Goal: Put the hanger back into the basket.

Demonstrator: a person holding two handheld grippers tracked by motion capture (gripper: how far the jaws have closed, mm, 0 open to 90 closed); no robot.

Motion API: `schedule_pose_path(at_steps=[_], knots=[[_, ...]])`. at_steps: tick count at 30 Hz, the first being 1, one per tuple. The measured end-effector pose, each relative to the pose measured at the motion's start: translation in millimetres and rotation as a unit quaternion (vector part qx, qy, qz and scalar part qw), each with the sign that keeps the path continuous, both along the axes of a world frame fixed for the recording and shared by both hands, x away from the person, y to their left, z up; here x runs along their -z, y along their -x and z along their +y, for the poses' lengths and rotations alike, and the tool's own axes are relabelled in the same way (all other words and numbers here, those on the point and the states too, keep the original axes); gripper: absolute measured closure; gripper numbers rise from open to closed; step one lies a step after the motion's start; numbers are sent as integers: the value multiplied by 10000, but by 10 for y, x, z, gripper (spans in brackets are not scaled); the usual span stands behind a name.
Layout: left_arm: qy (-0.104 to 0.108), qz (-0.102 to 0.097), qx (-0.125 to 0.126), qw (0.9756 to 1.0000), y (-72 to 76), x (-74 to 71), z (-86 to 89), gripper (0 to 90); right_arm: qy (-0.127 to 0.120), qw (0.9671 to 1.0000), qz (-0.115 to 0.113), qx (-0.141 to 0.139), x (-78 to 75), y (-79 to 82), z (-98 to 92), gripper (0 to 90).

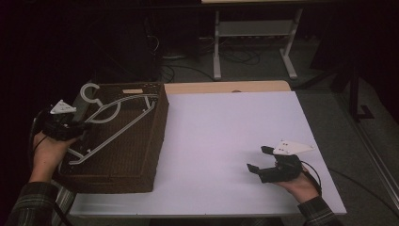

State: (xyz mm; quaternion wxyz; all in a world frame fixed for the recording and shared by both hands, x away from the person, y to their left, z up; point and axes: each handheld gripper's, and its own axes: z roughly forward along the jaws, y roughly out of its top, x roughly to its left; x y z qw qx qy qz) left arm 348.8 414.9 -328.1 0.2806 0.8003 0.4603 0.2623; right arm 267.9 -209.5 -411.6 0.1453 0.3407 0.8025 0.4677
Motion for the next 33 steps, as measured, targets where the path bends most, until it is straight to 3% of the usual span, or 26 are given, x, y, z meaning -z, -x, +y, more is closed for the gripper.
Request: schedule_pose_path(at_steps=[5,9,14,22,28,30,33], knots=[[38,166,19,9999,-23,104,-14,812,1,10000,1,5,0,2,-4,151],[64,187,68,9998,-26,119,-17,798,11,10000,2,9,1,3,-2,151],[56,232,117,9996,-18,128,-23,721,19,10000,-12,8,-3,2,5,151],[415,42,208,9989,29,54,-36,525,20,10000,-3,4,-5,3,14,151],[679,-61,375,9970,48,-70,-278,308,18,10000,-5,-6,-3,-6,13,150],[700,-134,451,9964,60,-118,-377,263,12,10000,-5,-9,-5,-6,14,151],[896,-214,572,9941,82,-206,-574,208,-6,10000,-1,2,-8,-9,9,151]])
